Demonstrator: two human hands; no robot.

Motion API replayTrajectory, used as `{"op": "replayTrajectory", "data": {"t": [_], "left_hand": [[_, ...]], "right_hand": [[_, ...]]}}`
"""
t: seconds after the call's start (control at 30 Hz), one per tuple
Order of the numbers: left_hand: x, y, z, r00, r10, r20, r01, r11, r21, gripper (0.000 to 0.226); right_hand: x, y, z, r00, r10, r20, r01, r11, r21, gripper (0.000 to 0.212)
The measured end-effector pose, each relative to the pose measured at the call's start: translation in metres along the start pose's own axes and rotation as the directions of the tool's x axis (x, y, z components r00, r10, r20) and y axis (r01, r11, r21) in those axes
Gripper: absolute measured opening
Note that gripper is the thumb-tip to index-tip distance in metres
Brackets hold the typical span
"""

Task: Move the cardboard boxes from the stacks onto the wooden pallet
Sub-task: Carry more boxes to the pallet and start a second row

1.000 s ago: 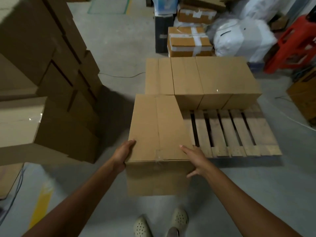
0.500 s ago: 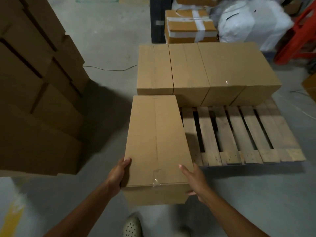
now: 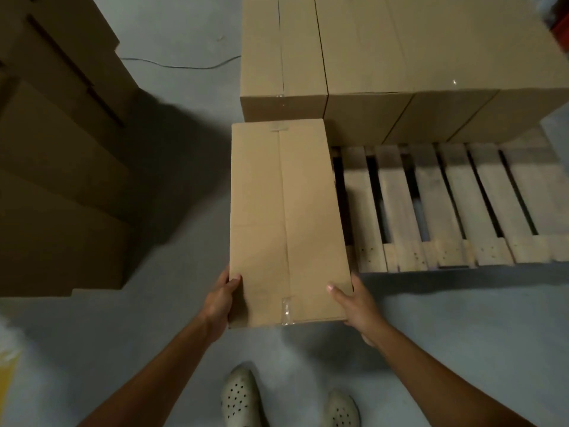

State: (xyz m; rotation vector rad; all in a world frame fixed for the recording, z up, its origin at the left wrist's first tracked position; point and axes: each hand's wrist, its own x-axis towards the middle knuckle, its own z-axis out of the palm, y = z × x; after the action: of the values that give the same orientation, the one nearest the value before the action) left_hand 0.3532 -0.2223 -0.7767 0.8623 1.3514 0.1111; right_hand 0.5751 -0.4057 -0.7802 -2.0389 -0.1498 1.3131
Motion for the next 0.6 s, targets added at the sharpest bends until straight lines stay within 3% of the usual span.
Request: {"op": "replayTrajectory", "data": {"t": [0.13, 0.6], "left_hand": [[0.021, 0.0, -0.002, 0.999, 0.033, 0.024, -0.033, 0.999, 0.008, 0.038], [0.061, 0.032, 0.007, 0.987, 0.161, -0.001, -0.161, 0.986, 0.053, 0.041]], "right_hand": [[0.022, 0.003, 0.008, 0.998, -0.033, -0.053, 0.032, 0.999, -0.022, 0.078], [0.065, -0.027, 0.008, 0.997, -0.018, -0.074, 0.02, 0.999, 0.034, 0.078]]}}
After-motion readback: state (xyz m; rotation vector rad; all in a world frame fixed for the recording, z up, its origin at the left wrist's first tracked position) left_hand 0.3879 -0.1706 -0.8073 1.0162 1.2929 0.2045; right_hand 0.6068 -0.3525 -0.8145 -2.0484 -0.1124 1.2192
